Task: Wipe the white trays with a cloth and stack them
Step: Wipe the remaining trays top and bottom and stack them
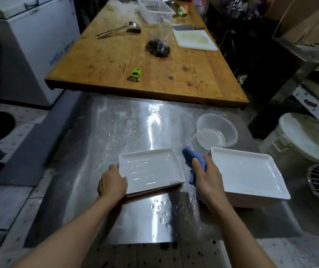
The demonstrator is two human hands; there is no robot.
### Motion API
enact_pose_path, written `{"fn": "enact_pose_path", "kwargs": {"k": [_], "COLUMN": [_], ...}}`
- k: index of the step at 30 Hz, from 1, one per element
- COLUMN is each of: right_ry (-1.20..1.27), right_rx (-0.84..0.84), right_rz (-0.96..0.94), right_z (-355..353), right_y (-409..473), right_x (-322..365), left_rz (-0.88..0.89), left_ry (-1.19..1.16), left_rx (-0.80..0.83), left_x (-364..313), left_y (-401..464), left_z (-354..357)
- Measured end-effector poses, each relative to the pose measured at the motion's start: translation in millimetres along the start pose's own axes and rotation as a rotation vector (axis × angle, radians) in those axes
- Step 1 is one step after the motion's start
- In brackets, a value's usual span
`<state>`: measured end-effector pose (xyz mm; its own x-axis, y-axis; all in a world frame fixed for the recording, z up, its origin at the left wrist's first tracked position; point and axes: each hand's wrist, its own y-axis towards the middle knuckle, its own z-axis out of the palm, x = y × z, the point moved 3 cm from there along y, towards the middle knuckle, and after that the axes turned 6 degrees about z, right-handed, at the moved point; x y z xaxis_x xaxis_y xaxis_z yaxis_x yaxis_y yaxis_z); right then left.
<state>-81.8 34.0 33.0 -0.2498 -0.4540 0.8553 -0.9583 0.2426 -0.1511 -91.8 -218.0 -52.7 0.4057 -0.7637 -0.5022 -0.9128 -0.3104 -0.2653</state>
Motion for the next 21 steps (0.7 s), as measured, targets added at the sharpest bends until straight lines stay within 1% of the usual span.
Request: {"fn": "enact_pose_path", "kwargs": {"k": [3, 7, 9, 10, 13, 18, 21], "right_ry": [-0.021, -0.138, -0.168, -0.137, -0.053, -0.012, 0.022], "right_rx": [0.056, 0.066, 0.087, 0.086, 0.015, -0.034, -0.070], "right_rz": [-0.033, -0.077, -0.079, -0.061, -0.038, -0.047, -0.060], "right_z": [22.8, 53.9, 64.3, 67.5, 65.1, 55.5, 41.1], "right_y": [8.0, 24.6, 29.5, 31.1, 33.8, 38.1, 42.3], "right_x": [-1.9, -7.1, -13.8, -16.6, -16.4, -0.1, 15.9], "left_rz": [-0.001, -0.015, -0.030, -0.032, -0.022, -0.109, -0.090], "left_ry": [-0.063, -0.100, -0.110, -0.113, -0.157, -0.330, -0.373], "left_rx": [0.006, 0.012, -0.012, -0.029, -0.048, -0.024, -0.006], "left_x": [3.3, 8.1, 10.7, 12.9, 16.0, 20.1, 15.1], "left_y": [2.7, 2.9, 3.6, 5.3, 11.7, 16.4, 16.4], "left_z": [0.8, 5.6, 5.9, 5.0, 1.8, 3.7, 2.7]}}
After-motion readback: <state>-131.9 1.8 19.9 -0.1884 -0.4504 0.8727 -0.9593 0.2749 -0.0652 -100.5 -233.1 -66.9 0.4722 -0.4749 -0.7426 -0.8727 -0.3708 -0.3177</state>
